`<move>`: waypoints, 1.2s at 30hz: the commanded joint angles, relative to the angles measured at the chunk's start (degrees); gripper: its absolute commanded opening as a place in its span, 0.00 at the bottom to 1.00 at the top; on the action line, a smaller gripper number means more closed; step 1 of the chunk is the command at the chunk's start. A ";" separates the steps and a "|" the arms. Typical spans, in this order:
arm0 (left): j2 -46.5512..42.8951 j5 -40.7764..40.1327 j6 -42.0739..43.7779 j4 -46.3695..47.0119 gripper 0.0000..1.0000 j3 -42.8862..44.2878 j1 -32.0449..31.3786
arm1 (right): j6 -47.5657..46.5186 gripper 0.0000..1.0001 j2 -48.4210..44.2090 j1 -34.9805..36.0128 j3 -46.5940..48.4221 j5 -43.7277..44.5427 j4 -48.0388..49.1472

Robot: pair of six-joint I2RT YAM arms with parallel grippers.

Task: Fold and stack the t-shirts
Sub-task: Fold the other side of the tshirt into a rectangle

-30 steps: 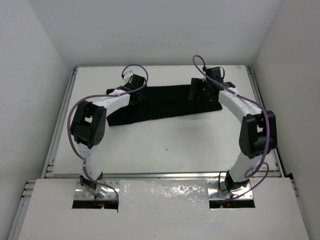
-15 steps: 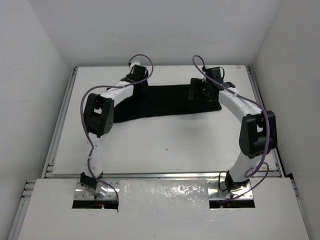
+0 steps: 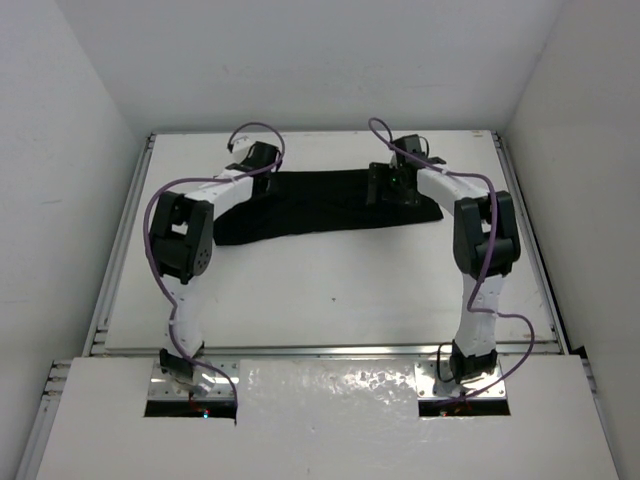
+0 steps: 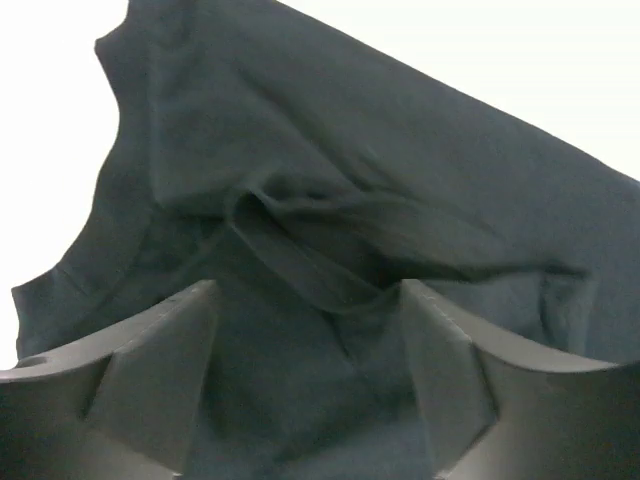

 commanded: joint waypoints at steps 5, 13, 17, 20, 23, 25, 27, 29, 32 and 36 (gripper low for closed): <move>-4.26 -0.11 -1.11 4.74 0.84 -3.24 4.01 | -1.45 0.99 3.38 -0.19 2.60 -2.62 -0.86; 0.75 9.73 -2.26 3.68 0.72 -0.16 8.93 | -2.15 0.99 3.82 -0.19 2.60 -2.27 -0.77; 2.24 15.44 0.55 8.25 0.58 0.36 9.46 | -2.15 0.99 3.56 -0.28 2.51 -2.27 -0.42; 3.21 15.10 0.39 5.54 0.24 2.56 9.73 | -2.07 0.99 3.12 -0.28 2.08 -2.36 -0.25; -0.20 13.61 -0.14 5.88 0.15 -0.06 9.64 | -1.98 0.99 3.12 -0.10 1.99 -2.36 -0.25; -2.58 12.29 -0.76 5.62 0.12 -3.66 9.64 | -1.98 0.99 3.21 -0.01 2.25 -2.44 -0.42; -6.27 10.71 -1.99 5.45 0.05 -7.44 9.64 | -1.98 0.99 3.21 0.08 2.42 -2.44 -0.51; -9.35 10.00 -2.96 5.36 0.03 -9.82 9.64 | -1.98 0.99 3.12 0.16 2.51 -2.36 -0.60; -11.20 10.52 -3.66 5.18 0.05 -12.81 9.64 | -1.98 0.99 2.86 0.34 2.60 -2.62 -0.69; -12.34 11.93 -3.66 7.98 0.00 -16.50 9.64 | -1.98 0.99 2.51 0.34 2.51 -2.62 -0.86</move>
